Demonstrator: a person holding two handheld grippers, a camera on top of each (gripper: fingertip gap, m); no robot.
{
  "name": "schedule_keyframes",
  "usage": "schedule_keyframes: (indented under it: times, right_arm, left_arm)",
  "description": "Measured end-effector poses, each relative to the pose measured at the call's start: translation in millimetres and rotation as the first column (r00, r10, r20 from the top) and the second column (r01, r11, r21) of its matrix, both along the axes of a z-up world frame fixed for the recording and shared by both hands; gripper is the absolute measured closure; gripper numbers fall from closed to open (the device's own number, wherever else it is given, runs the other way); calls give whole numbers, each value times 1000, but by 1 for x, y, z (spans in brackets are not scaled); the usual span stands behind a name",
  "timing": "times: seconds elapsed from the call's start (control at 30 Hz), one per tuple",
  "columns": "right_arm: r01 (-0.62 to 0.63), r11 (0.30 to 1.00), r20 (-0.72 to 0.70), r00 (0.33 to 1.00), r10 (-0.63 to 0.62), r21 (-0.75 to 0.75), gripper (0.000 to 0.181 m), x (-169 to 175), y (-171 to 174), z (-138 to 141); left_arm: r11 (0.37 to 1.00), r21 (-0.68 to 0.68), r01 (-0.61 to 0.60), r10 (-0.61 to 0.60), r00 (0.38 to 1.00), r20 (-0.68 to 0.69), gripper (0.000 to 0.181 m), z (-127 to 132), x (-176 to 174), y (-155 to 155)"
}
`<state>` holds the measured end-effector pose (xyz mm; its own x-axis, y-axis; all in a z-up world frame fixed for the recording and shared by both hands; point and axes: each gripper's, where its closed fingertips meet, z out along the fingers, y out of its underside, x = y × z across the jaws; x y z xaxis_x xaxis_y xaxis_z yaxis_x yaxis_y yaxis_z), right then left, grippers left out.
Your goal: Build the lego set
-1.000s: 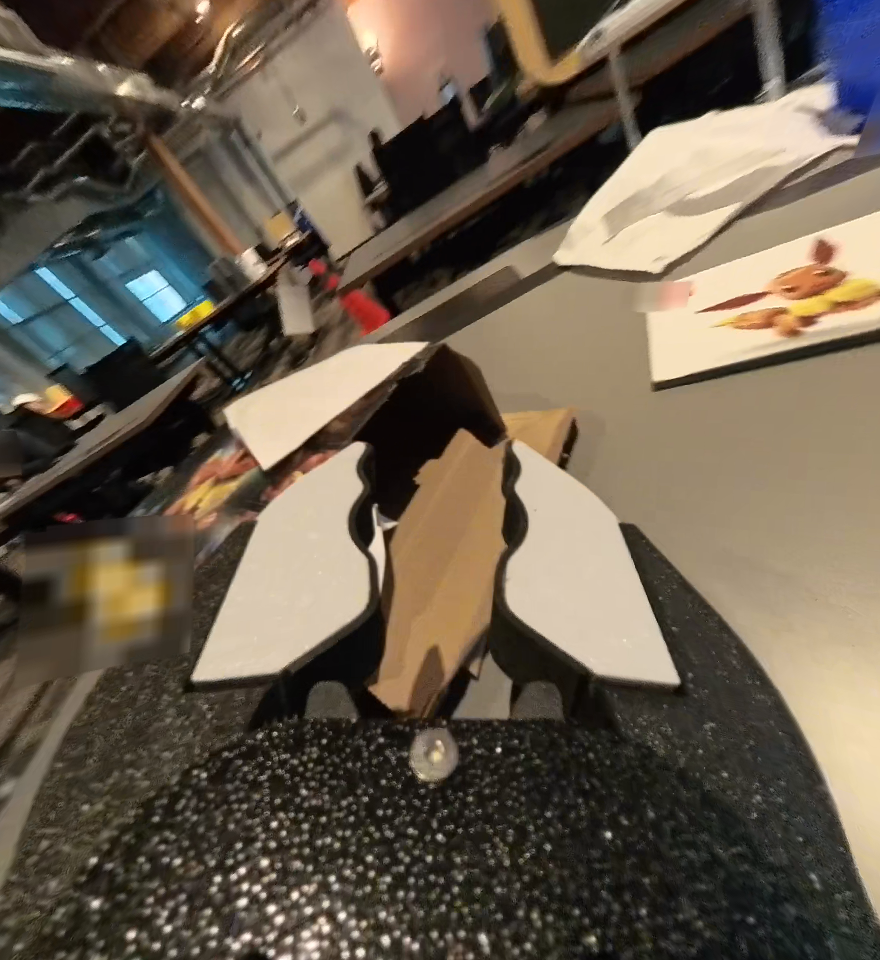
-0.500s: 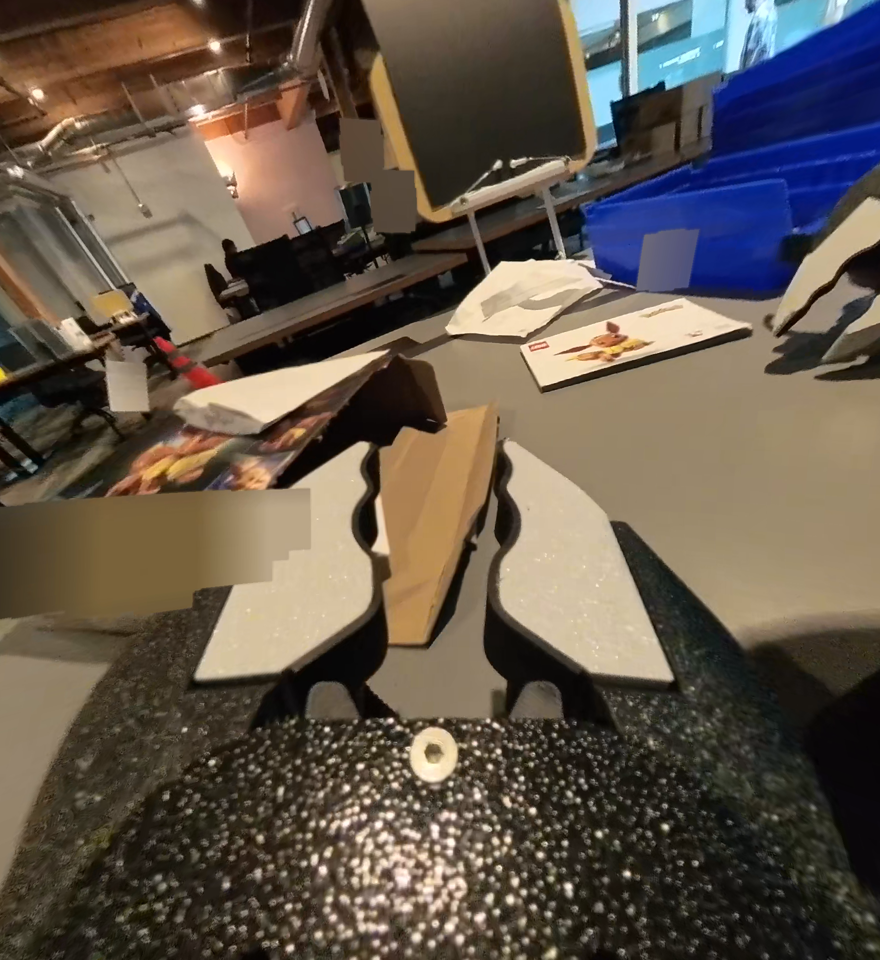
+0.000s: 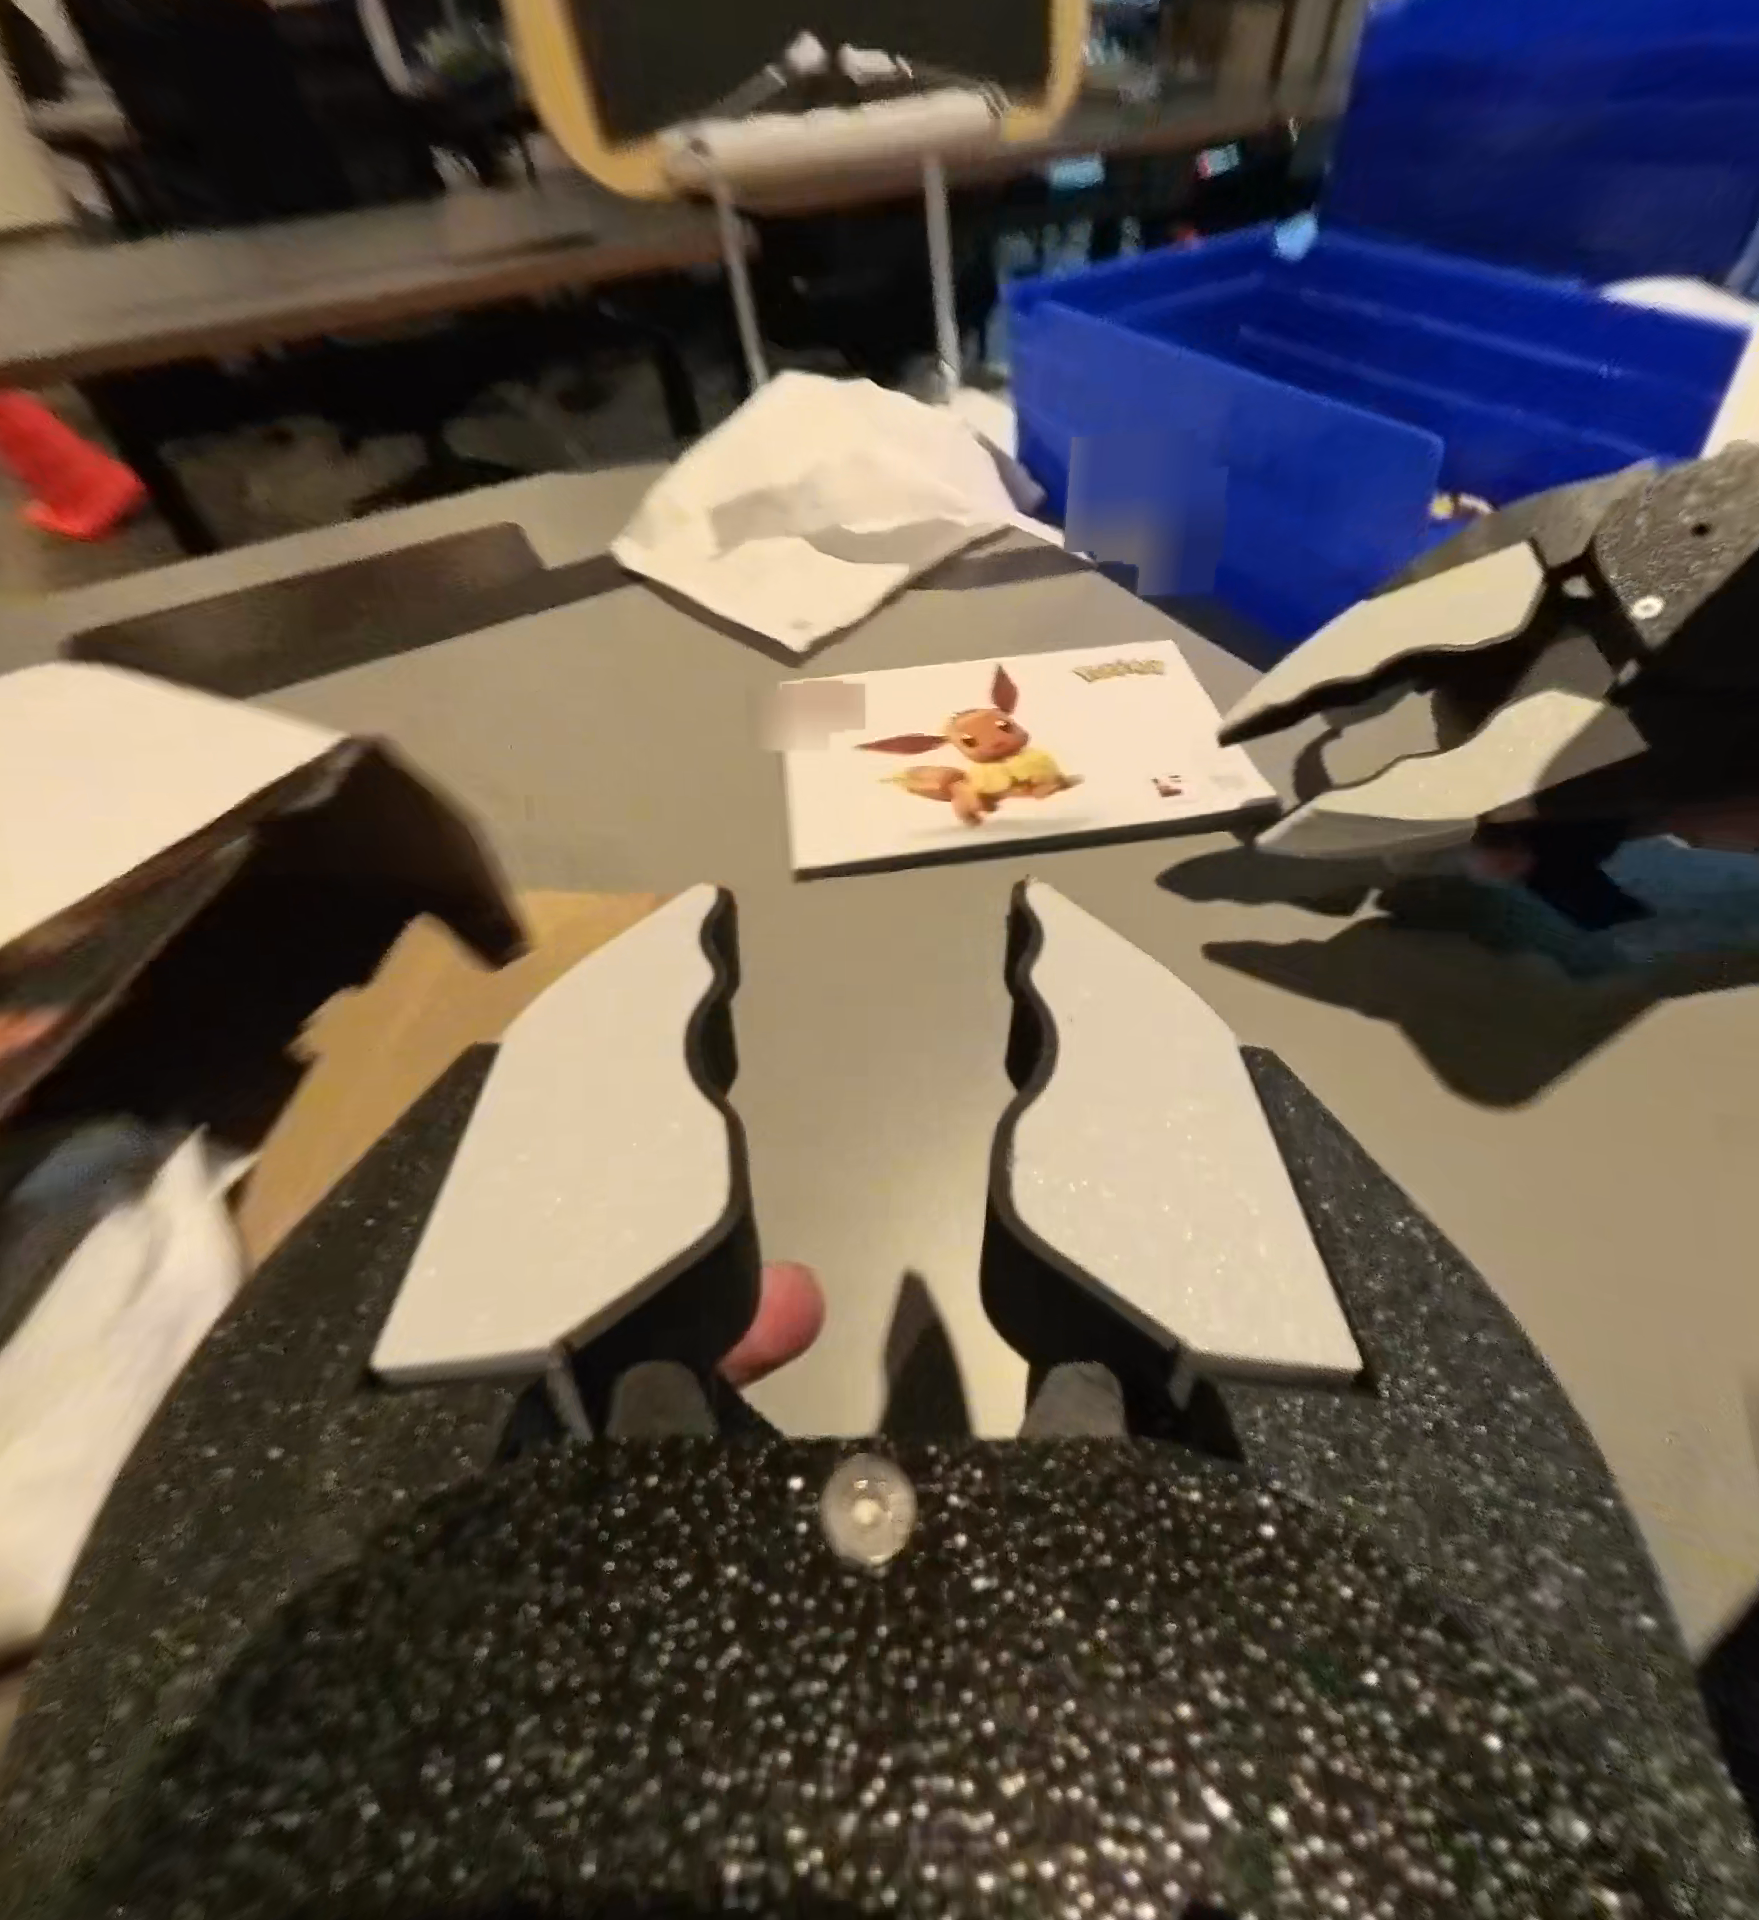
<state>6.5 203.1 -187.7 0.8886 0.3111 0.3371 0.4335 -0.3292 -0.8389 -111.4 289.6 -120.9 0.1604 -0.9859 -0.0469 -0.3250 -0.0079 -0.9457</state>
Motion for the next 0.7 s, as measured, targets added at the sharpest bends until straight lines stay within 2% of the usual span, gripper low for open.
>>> schedule_keyframes:
  times: [0.13, 0.23, 0.3, 0.37, 0.43, 0.53, 0.7]
  right_arm:
    - [146, 988, 5, 989, -146, 60, 147, 25, 7, 7]
    - [246, 968, 4, 969, -247, 37, 147, 44, 20, 7]
    - [284, 959, -7, 959, -285, -17, 145, 53, 29, 1]
    - [323, 944, -29, 945, -326, -66, 146, 59, 32, -7]
    - [330, 936, -55, 939, -339, -125, 148, 60, 32, -19]
    - [331, 927, -59, 936, -346, -177, 148, 62, 29, -28]
    - [348, 922, -21, 934, -357, -170, 149, 66, 24, -30]
  left_arm:
    - [988, 43, 150, -146, 986, -83, 130, -5, 101, -19]
    - [980, -11, 198, -198, 977, -80, 130, -12, 170, -6]
    - [970, -53, 238, -243, 964, -109, 126, -27, 201, 2]
    - [958, -98, 271, -283, 949, -137, 124, -43, 212, 4]
    - [944, -137, 300, -318, 938, -136, 124, -52, 210, 1]
    - [959, -127, 253, -264, 961, -81, 127, -52, 203, 9]
    - [961, 46, 274, -269, 959, -93, 127, -49, 200, 6]
